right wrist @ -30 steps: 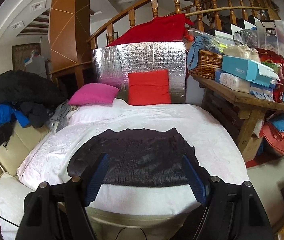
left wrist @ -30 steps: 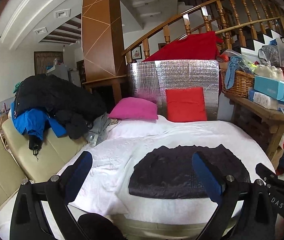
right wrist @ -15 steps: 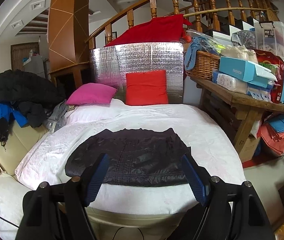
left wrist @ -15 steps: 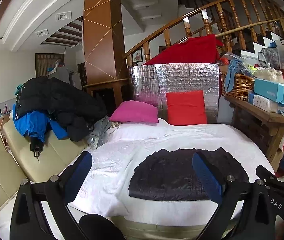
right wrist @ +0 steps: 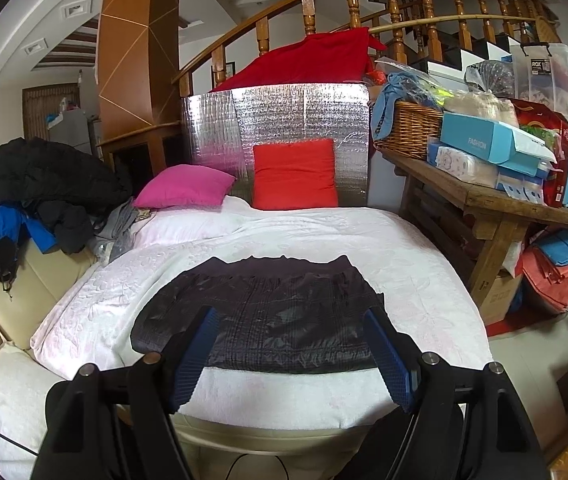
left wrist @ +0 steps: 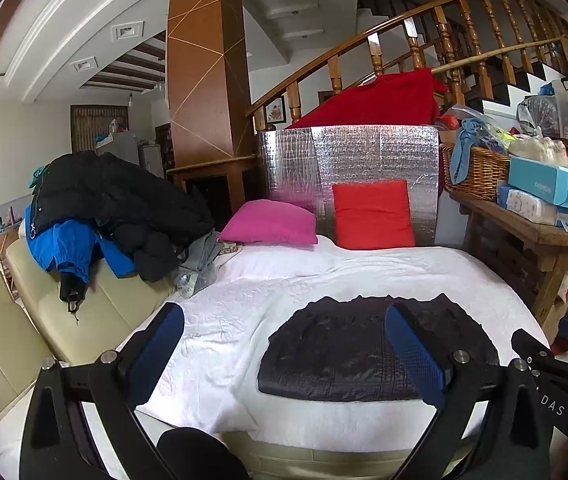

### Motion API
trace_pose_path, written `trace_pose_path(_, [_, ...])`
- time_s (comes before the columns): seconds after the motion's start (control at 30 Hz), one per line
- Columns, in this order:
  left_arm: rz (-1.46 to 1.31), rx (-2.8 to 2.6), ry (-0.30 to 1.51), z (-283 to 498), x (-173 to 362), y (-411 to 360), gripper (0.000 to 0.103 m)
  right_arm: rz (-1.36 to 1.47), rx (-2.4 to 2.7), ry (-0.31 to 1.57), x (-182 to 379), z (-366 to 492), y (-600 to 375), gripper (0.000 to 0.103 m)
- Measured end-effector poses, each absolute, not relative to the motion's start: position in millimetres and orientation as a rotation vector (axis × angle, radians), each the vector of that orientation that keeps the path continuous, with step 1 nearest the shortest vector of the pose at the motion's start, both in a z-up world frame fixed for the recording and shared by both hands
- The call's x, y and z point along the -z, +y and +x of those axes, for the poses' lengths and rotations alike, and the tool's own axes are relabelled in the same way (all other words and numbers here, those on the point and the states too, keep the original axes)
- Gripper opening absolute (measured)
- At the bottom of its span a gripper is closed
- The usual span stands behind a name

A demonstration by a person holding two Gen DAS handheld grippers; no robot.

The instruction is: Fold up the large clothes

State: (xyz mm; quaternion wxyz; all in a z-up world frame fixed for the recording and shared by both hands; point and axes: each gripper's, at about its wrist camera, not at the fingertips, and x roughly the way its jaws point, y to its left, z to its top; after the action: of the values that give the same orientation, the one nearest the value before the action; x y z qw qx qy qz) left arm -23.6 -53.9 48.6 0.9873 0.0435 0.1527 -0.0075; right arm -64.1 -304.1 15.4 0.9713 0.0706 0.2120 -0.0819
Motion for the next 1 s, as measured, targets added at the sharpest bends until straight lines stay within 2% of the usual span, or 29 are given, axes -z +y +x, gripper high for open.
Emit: trace_pose_path(1.0, [0.094, 0.006, 0.322, -16.4, -40.0, -48.8, 0.100, 0.143, 0.174, 0.430, -15.1, -57.8, -299.3, 0.078])
